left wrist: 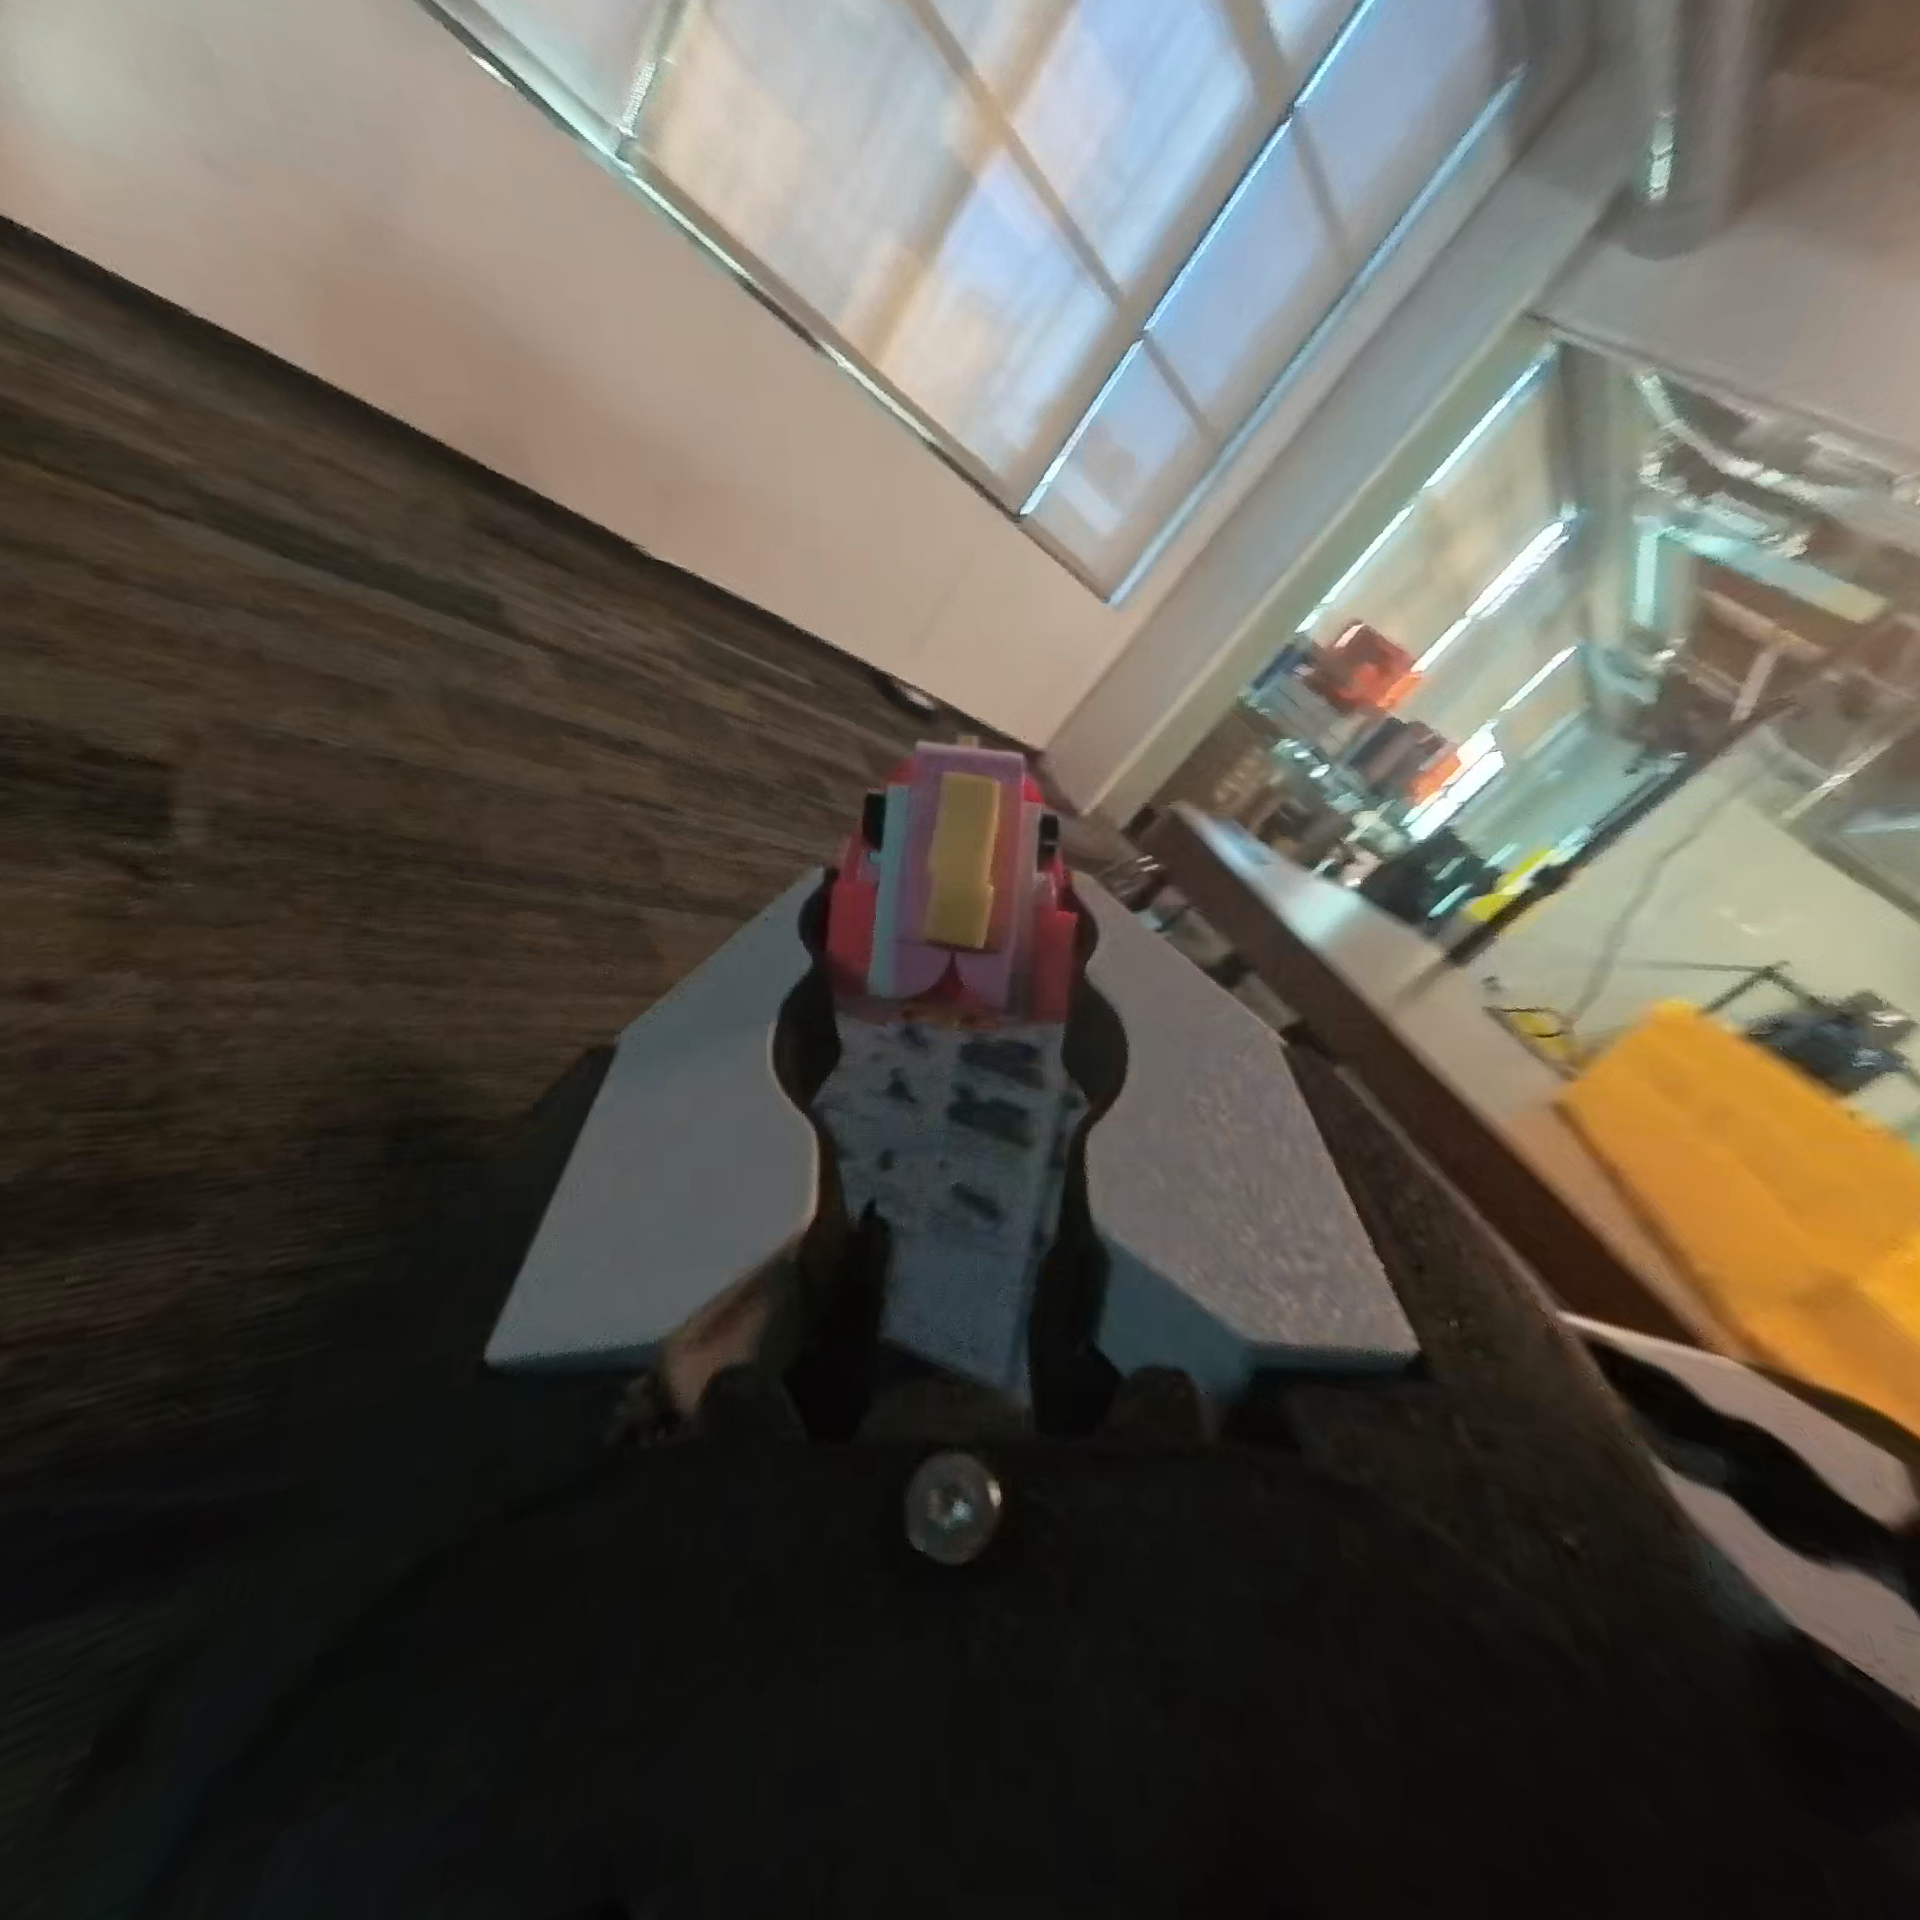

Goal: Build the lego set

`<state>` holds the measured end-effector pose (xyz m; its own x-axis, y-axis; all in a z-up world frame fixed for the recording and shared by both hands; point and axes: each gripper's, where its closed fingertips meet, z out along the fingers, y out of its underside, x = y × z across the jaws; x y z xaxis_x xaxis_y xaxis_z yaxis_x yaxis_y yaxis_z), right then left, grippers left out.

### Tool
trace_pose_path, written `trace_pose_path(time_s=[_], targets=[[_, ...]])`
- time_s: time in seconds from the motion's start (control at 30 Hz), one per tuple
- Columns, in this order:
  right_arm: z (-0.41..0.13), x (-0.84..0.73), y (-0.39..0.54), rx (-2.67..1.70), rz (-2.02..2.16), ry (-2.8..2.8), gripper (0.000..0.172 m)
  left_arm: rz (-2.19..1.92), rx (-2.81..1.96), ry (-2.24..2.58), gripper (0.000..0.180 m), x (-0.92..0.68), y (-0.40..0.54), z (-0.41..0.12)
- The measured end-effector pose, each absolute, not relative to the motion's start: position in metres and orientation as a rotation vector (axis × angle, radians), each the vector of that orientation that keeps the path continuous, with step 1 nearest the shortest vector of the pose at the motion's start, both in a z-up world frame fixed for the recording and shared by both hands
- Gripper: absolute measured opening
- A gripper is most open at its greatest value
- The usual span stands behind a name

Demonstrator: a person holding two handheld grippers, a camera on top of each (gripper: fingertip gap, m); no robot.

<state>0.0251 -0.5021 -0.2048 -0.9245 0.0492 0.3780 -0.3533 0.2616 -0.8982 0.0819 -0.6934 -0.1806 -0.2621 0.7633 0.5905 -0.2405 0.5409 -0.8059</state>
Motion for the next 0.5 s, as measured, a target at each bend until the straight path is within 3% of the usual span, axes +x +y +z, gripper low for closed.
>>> trace_pose_path(time_s=[0.2, 0.3, 0.5], targets=[[-0.436, -0.065, -0.621, -0.139, 1.243, -2.815, 0.013, 1.117, -0.608, -1.705, 0.040, 0.086, -0.724, -0.269], [-0.566, -0.086, -0.657, -0.225, 0.973, -3.117, 0.005, 0.929, -0.479, -1.659, 0.040, 0.092, -0.733, -0.271], [-0.738, -0.122, -0.664, -0.302, 0.609, -3.230, 0.025, 0.964, -0.436, -1.758, 0.040, 0.105, -0.769, -0.297]])
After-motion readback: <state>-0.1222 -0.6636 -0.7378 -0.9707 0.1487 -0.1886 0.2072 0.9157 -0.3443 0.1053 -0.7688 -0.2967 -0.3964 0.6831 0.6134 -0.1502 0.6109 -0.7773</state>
